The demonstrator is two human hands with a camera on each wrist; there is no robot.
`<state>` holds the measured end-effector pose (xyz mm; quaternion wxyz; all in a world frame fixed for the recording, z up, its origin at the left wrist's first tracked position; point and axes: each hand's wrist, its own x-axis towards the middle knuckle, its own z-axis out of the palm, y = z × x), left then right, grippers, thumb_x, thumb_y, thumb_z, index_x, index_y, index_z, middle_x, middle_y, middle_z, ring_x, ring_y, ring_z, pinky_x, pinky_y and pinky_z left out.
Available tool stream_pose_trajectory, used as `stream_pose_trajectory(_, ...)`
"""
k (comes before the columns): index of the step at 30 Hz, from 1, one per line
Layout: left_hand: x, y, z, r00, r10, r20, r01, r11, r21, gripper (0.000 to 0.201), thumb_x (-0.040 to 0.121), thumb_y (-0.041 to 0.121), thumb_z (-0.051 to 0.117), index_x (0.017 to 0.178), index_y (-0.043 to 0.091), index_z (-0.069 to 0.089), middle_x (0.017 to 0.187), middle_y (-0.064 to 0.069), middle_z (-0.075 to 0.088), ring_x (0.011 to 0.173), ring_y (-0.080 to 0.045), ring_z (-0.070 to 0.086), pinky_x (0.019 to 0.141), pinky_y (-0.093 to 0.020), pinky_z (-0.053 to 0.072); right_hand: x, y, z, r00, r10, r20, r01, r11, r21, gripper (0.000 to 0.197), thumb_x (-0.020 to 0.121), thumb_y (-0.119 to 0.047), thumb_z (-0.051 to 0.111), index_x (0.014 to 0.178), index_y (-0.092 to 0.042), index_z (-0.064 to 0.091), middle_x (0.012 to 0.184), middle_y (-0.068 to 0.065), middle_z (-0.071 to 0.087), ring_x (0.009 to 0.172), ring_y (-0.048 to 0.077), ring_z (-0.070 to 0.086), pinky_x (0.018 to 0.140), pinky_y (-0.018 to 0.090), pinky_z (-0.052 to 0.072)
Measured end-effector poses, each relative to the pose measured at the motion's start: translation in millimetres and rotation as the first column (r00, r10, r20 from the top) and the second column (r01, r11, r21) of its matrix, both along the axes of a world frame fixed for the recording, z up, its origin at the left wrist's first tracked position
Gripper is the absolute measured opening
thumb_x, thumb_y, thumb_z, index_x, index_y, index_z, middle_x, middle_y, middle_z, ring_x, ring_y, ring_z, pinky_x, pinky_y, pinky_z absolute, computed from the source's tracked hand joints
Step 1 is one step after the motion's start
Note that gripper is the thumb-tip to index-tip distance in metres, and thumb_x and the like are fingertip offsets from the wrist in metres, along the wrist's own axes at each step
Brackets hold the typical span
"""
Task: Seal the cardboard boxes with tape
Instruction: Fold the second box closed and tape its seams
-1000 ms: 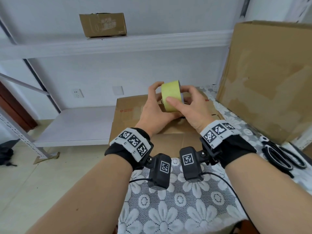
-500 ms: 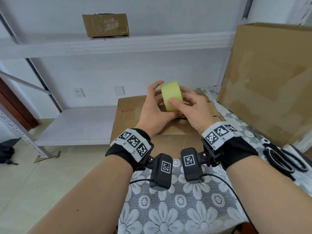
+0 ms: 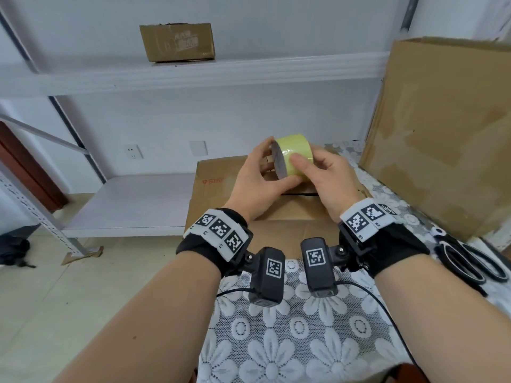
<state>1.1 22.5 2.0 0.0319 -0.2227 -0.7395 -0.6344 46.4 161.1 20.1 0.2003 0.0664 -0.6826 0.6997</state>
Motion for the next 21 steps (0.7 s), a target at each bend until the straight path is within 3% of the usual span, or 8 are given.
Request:
stream_pose_trajectory(3, 0.1, 0.7, -1.4, 0.999, 0.013, -0.040, -0.012, 1.000, 0.023, 0.089, 0.067, 0.009, 0.086, 0.141, 0.024, 0.040, 0.137, 0.005, 0.050, 0.119, -0.012, 0.058, 0.099, -0.032, 0.050, -1.3, 2.3, -2.2, 0.999, -0.036, 0.027, 0.035, 0.997, 0.067, 0.008, 0.087, -0.010, 0.066, 0.093, -0.010, 0.072, 0.086, 0.001, 0.072, 0.075, 0.003, 0.066, 0.069, 0.017, 0.050)
stream_pose_trajectory(5, -0.4, 0.3, -3.0, 0.999, 0.009, -0.044, -0.007, 0.999, 0.042, 0.089, 0.064, 0.005, 0.086, 0.137, 0.027, 0.040, 0.135, 0.003, 0.051, 0.118, -0.014, 0.058, 0.099, -0.034, 0.050, -1.5, 2.4, -3.2, 0.998, -0.029, 0.054, 0.024, 0.995, 0.099, 0.007, 0.086, -0.012, 0.068, 0.089, -0.009, 0.073, 0.082, 0.003, 0.072, 0.074, 0.006, 0.066, 0.070, 0.020, 0.052)
stream_pose_trajectory(7, -0.8, 0.5, -4.1, 1.000, -0.001, -0.031, 0.003, 0.998, 0.062, 0.089, 0.061, 0.013, 0.087, 0.134, 0.031, 0.039, 0.131, -0.003, 0.055, 0.116, -0.016, 0.060, 0.100, -0.039, 0.050, -1.4, 2.0, -3.2, 0.998, -0.001, 0.059, -0.004, 0.996, 0.094, 0.008, 0.085, -0.010, 0.069, 0.089, -0.005, 0.073, 0.082, 0.006, 0.073, 0.075, 0.010, 0.067, 0.070, 0.021, 0.054)
stream_pose_trajectory(10, -0.8, 1.3, -3.4, 1.000, 0.015, -0.014, -0.014, 0.997, 0.078, 0.091, 0.057, 0.030, 0.086, 0.134, 0.033, 0.039, 0.127, -0.005, 0.059, 0.113, -0.014, 0.062, 0.100, -0.038, 0.051, 0.5, 0.8, -1.5, 0.999, 0.013, 0.053, -0.017, 0.997, 0.075, 0.005, 0.084, -0.007, 0.068, 0.085, -0.006, 0.073, 0.072, -0.003, 0.072, 0.068, 0.005, 0.066, 0.064, 0.016, 0.051)
stream_pose_trajectory(14, -1.5, 1.1, -2.9, 0.999, 0.027, -0.035, -0.025, 0.999, 0.039, 0.101, 0.065, 0.018, 0.090, 0.146, 0.034, 0.032, 0.135, 0.002, 0.052, 0.114, -0.009, 0.061, 0.098, -0.032, 0.051, 1.2, 0.8, -1.6, 0.997, 0.001, 0.081, -0.005, 0.998, 0.055, 0.008, 0.084, -0.012, 0.069, 0.081, -0.006, 0.073, 0.075, 0.006, 0.072, 0.067, 0.010, 0.066, 0.065, 0.021, 0.054)
stream_pose_trajectory(18, -0.4, 1.7, -3.3, 0.997, 0.031, -0.069, -0.030, 0.999, 0.026, 0.093, 0.060, 0.016, 0.088, 0.138, 0.033, 0.040, 0.134, 0.007, 0.052, 0.109, -0.015, 0.064, 0.095, -0.042, 0.054, -0.1, -0.1, -2.4, 0.996, 0.010, 0.094, -0.018, 0.996, 0.082, 0.003, 0.079, -0.011, 0.074, 0.080, -0.007, 0.073, 0.077, 0.007, 0.073, 0.069, 0.011, 0.067, 0.066, 0.022, 0.054)
stream_pose_trajectory(21, 0.3, 1.9, -3.8, 0.998, 0.047, -0.048, -0.044, 0.997, 0.057, 0.090, 0.061, 0.019, 0.084, 0.137, 0.030, 0.038, 0.132, 0.008, 0.052, 0.108, -0.015, 0.065, 0.096, -0.043, 0.052, 0.1, 0.4, -3.1, 0.993, 0.060, 0.099, -0.065, 0.996, 0.053, 0.005, 0.078, -0.004, 0.074, 0.081, -0.007, 0.072, 0.076, 0.004, 0.073, 0.070, 0.011, 0.068, 0.066, 0.020, 0.053)
